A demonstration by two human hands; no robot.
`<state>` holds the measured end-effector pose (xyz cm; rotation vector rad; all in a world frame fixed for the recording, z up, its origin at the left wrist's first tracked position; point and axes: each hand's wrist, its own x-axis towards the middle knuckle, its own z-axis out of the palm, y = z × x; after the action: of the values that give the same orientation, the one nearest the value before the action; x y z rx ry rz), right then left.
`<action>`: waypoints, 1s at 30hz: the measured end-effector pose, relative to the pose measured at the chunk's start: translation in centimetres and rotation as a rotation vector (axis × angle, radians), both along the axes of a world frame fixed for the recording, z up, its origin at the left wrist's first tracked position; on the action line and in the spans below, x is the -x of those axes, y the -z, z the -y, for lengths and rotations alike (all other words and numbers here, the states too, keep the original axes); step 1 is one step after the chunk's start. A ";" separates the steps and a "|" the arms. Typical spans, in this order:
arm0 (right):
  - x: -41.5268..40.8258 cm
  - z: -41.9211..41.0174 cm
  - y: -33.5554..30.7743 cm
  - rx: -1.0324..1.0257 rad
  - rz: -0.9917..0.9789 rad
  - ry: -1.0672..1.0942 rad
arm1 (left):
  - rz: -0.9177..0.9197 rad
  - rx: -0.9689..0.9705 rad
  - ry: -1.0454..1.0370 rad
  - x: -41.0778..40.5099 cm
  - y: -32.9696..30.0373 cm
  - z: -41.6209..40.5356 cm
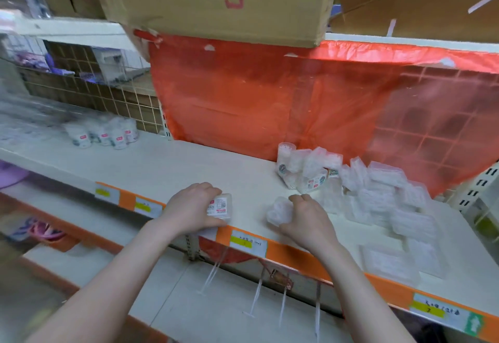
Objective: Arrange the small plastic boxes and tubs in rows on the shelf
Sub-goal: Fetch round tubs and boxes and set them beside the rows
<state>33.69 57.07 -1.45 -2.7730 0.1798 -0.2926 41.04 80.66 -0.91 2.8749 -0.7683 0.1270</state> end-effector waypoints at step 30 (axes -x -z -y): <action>-19.7 -50.7 -0.3 0.017 0.085 -0.337 | 0.041 -0.054 -0.241 -12.1 -0.6 -49.9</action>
<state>53.44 107.76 -1.19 -2.7390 -0.3098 -0.3234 53.10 130.57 -0.32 3.0146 -0.4341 0.1973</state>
